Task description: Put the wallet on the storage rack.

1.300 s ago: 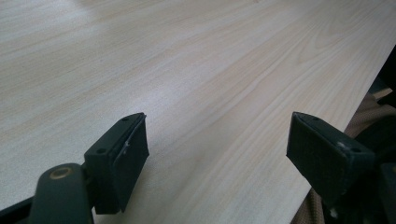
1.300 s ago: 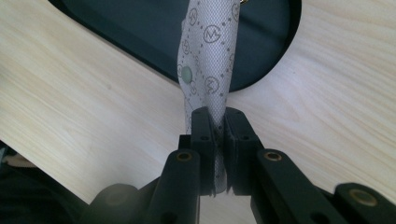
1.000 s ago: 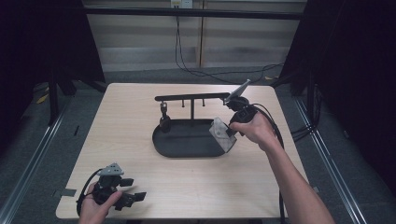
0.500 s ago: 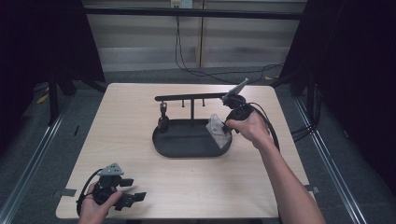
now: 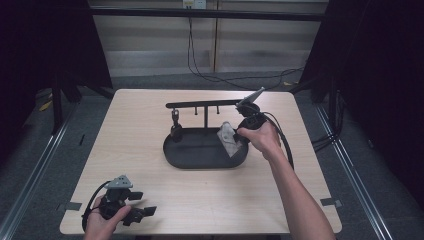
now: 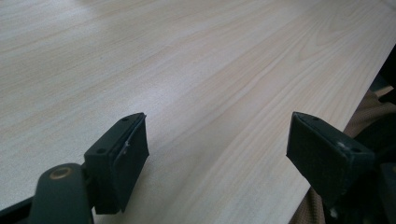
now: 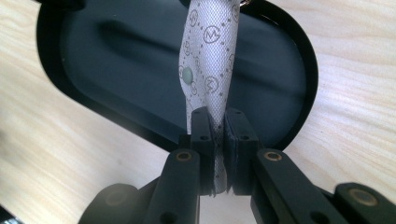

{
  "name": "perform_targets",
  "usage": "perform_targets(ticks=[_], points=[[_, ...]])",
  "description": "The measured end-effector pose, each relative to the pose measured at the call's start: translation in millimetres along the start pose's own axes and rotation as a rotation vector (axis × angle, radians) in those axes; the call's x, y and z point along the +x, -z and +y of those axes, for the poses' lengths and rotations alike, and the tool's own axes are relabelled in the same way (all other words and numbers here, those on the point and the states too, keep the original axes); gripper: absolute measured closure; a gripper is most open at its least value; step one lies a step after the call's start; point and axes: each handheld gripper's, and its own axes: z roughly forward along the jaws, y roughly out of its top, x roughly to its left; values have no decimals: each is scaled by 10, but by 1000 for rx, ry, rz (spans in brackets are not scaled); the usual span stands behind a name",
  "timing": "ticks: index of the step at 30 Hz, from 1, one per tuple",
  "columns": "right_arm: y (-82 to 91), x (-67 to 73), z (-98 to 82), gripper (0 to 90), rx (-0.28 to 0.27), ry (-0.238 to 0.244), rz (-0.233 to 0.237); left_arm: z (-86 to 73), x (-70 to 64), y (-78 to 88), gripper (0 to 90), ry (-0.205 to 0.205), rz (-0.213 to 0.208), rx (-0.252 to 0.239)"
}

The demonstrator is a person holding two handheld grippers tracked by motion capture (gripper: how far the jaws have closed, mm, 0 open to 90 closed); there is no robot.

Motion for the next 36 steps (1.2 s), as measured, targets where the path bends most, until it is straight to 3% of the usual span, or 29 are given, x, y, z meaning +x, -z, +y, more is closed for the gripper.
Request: perform_targets(ticks=[20,24,36], points=[[-299,-216,-168,837,-134,-111,129,0,7,0,206,-1,0,7],[-388,-271,-205,833,-147,-139,143,0,7,-1,206,-2,1,9],[-482,-306,-205,819,-178,-144,135,-3,7,-6,206,2,1,10]])
